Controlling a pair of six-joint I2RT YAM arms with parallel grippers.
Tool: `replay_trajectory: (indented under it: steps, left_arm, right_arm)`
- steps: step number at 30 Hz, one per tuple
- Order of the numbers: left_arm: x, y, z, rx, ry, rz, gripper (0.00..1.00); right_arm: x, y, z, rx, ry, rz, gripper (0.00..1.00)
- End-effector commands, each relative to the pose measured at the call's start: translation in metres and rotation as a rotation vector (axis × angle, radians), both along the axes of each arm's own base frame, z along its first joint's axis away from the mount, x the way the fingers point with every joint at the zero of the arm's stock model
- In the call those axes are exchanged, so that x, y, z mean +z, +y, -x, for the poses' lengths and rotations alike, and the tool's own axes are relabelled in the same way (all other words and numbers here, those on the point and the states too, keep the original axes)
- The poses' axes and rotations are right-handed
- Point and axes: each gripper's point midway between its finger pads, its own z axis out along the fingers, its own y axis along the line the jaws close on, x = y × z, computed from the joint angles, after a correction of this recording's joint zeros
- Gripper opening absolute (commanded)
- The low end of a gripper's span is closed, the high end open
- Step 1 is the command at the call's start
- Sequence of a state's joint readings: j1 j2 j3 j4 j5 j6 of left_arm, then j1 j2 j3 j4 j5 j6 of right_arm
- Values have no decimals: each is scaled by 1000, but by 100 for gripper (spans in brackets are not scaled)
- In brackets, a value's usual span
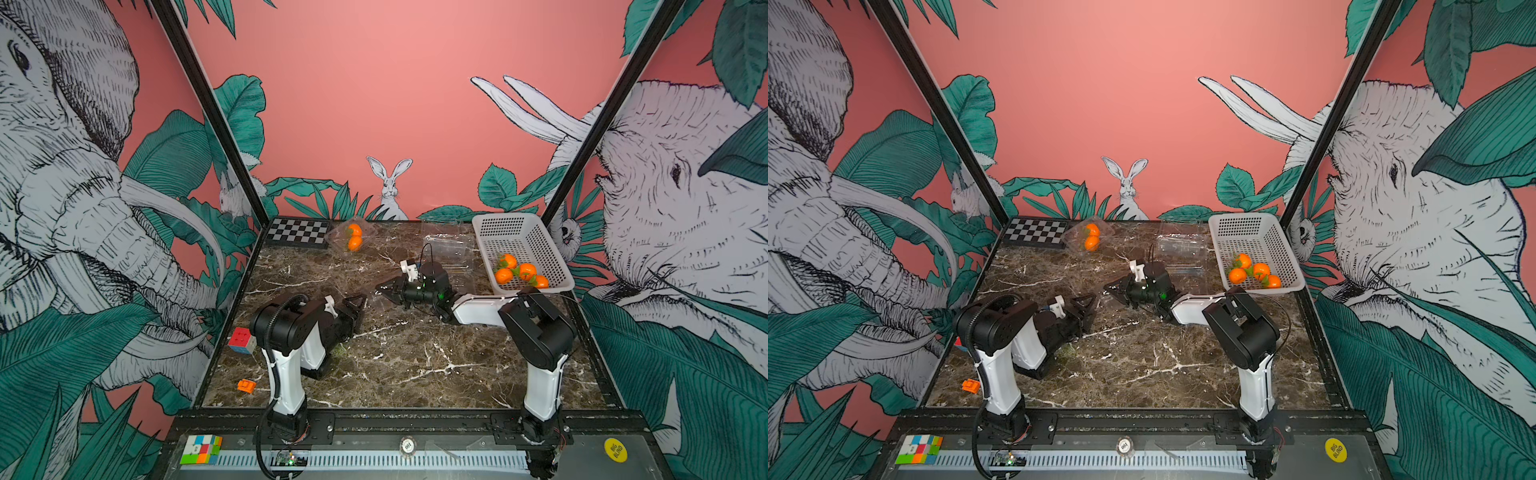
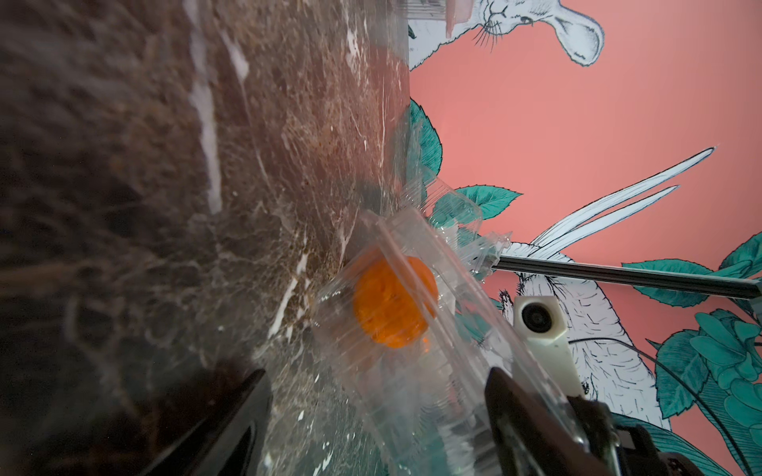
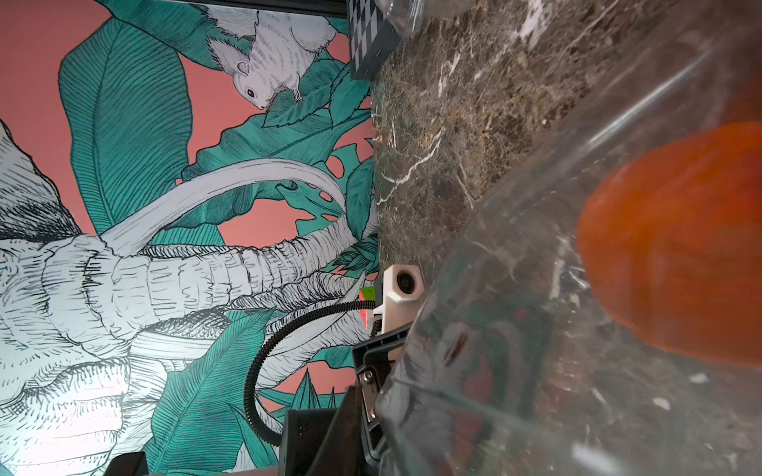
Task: Take oranges out of containers
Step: Open the packing box at the center of the board.
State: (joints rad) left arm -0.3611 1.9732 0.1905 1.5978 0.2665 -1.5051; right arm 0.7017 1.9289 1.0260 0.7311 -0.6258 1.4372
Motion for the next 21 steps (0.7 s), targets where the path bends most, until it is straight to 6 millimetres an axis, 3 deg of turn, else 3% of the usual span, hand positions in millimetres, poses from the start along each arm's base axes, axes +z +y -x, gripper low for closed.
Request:
replay_trajectory:
  steps: [1, 9, 21]
  left_arm:
    - [-88, 25, 47, 5, 296, -186, 81]
    - [-89, 26, 49, 10, 305, -187, 80]
    - [-85, 26, 47, 20, 306, -164, 82]
  right_arm:
    - [16, 4, -3, 5, -38, -56, 18]
    - [16, 4, -3, 0, -41, -56, 18]
    - [-9, -4, 1, -29, -18, -57, 17]
